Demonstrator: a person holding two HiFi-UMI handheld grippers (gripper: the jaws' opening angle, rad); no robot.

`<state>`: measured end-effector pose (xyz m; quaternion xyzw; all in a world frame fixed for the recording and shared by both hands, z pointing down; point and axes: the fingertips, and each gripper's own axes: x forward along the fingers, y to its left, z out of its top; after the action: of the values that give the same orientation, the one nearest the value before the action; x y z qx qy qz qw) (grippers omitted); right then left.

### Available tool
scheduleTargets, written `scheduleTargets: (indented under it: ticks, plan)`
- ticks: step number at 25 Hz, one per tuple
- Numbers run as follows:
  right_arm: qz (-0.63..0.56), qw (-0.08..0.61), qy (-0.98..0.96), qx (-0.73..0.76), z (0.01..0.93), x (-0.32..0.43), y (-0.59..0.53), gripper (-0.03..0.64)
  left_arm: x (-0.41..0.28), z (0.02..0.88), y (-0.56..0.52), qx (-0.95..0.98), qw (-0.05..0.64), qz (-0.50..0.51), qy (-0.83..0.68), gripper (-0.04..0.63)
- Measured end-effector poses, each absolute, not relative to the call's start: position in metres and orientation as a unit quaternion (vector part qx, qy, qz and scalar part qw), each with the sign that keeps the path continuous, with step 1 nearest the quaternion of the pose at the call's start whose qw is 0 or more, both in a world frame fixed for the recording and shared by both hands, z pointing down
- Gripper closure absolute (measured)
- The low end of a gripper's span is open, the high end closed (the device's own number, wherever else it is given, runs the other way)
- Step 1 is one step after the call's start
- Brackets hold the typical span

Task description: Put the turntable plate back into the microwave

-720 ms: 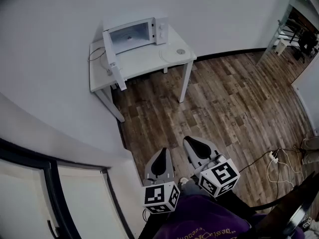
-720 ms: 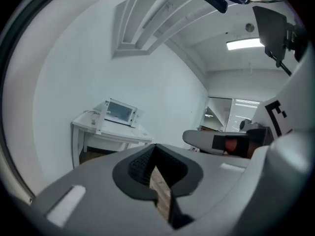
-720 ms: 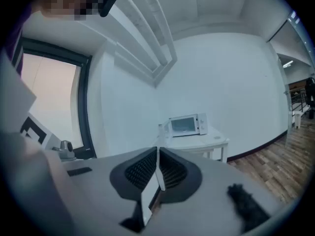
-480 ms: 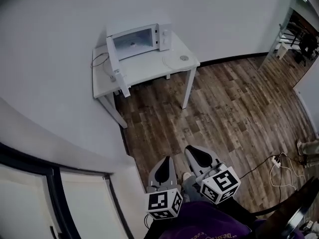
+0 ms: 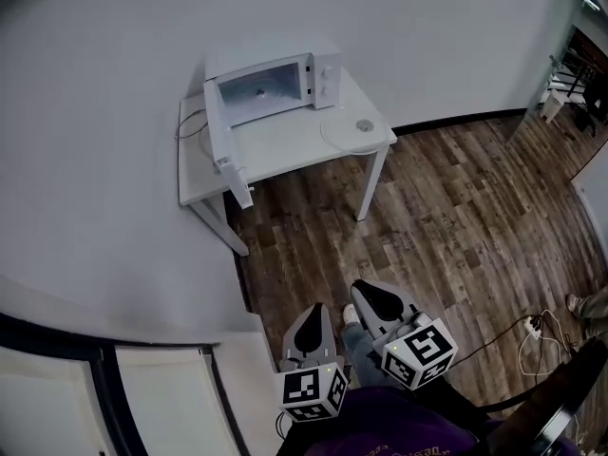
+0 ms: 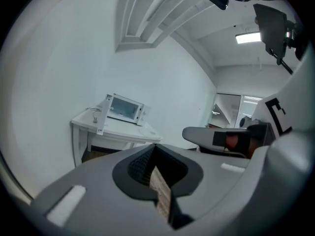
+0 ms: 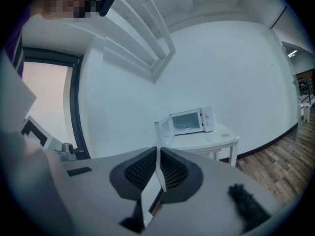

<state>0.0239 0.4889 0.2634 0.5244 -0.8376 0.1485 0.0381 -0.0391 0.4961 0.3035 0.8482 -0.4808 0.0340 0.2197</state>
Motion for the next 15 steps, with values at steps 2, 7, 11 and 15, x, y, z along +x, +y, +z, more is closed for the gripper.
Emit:
scheduleTargets:
  ticks: [2, 7, 11, 15]
  plan:
    - [0.146, 0.038, -0.841, 0.52, 0.262, 0.031, 0.463, 0.603, -0.03, 0.302, 0.471, 0.847, 0.216, 0.037, -0.484, 0.592]
    - [0.141, 0.036, -0.847, 0.511, 0.254, 0.063, 0.403, 0.603, -0.005, 0.29, 0.41, 0.842, 0.206, 0.041, -0.496, 0.592]
    - [0.148, 0.033, -0.851, 0.502, 0.252, 0.083, 0.36, 0.603, 0.006, 0.288, 0.368, 0.833, 0.204, 0.052, -0.511, 0.591]
    - [0.137, 0.028, -0.858, 0.494, 0.241, 0.112, 0.326, 0.603, 0.025, 0.281, 0.326, 0.83, 0.198, 0.043, -0.52, 0.592]
